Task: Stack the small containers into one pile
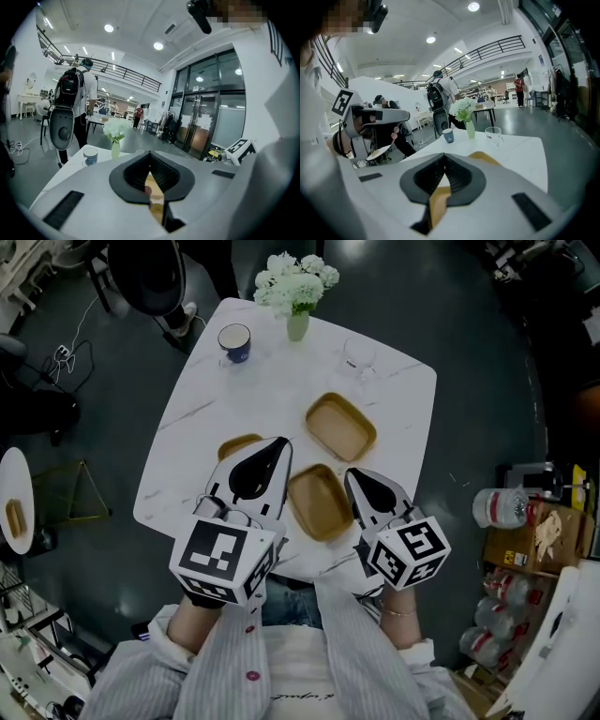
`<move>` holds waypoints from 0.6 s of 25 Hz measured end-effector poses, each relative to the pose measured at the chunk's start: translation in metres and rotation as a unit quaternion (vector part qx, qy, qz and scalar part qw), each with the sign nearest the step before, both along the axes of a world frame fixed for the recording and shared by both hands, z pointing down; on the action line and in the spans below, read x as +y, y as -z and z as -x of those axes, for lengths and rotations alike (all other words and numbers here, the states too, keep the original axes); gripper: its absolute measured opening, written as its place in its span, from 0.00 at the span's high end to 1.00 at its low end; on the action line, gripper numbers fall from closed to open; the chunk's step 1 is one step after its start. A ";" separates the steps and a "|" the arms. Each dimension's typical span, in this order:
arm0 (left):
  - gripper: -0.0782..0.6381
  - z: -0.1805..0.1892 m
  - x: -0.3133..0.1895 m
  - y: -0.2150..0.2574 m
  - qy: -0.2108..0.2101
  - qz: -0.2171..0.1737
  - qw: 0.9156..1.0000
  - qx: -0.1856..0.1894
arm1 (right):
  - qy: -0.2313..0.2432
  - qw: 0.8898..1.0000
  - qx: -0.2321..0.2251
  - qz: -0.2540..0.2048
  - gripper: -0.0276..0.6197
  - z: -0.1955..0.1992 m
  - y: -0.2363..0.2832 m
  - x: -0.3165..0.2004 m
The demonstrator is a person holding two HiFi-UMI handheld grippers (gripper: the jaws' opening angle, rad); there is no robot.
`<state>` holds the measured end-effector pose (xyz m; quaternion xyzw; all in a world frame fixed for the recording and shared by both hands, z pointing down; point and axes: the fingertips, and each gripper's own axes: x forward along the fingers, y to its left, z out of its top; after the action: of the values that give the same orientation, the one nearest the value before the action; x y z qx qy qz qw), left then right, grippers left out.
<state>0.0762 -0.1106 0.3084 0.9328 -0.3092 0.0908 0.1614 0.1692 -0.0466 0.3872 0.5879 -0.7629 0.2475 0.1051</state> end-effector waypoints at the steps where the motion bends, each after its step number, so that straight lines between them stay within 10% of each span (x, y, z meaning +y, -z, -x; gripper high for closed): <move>1: 0.87 0.000 0.000 -0.002 0.000 0.000 1.000 -0.002 | -0.002 1.000 0.004 0.005 0.94 -0.002 -0.003 0.001; 15: 0.87 0.012 -0.005 -0.041 0.026 0.026 0.999 -0.020 | 0.030 0.993 0.028 0.107 0.86 -0.006 -0.075 0.007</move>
<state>0.0644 -0.1153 0.3496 0.9180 -0.3340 0.1136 0.1814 0.1749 -0.0394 0.4620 0.5568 -0.7459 0.3081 0.1965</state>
